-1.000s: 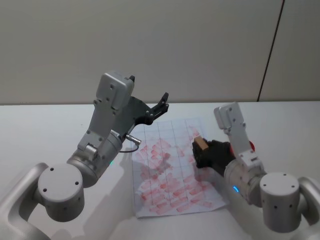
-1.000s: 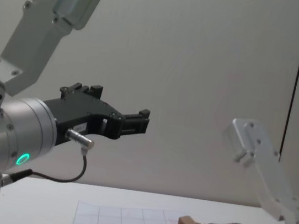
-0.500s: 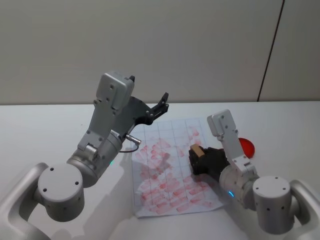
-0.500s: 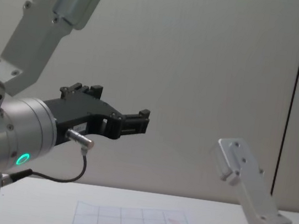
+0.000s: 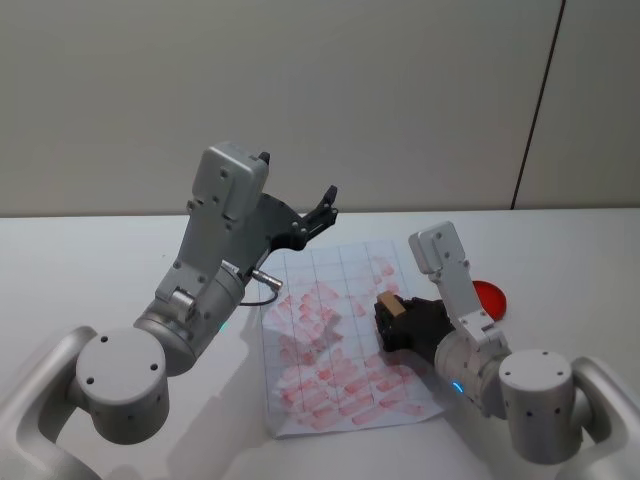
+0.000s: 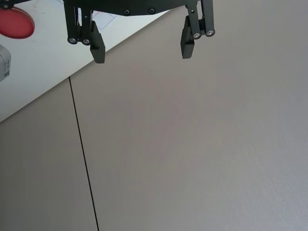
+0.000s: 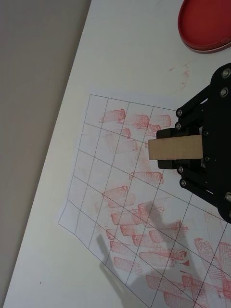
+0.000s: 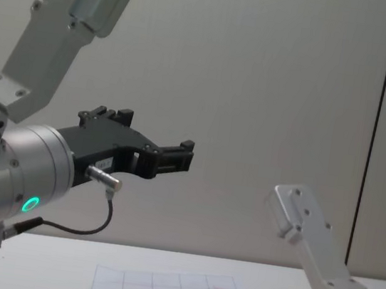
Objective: Use the one hand to pick up the stamp and affix it onto the A4 paper.
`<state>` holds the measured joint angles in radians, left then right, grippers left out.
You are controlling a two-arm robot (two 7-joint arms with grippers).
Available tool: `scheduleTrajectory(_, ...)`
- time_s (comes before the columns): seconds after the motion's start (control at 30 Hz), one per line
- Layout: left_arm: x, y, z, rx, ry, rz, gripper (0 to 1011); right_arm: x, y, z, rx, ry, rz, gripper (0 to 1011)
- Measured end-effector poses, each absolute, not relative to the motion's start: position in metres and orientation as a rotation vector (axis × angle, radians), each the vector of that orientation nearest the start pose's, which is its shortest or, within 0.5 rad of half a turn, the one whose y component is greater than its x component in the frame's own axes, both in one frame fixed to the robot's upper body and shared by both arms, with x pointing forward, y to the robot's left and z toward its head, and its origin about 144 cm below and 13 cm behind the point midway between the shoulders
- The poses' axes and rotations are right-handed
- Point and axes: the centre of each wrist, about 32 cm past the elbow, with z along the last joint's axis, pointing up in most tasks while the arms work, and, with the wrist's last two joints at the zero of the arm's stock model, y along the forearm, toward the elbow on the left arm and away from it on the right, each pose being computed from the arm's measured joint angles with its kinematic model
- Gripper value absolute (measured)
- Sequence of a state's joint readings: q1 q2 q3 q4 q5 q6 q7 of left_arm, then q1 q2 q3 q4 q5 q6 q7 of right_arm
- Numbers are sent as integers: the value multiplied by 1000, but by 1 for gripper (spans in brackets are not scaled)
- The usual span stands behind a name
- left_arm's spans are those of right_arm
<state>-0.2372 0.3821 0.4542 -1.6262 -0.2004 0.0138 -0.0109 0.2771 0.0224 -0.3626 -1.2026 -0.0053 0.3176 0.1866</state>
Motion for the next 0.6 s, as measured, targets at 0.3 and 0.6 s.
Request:
scheduleTrajectory(0.3,492,198,1204,61,-268,1124,1001,518,-129,1115,-439,210,-1043,220)
scheduleTrajectory(0.6,492,198,1204,61,-268,1124,1001,517,-129,1119,-433,216,-1044,220)
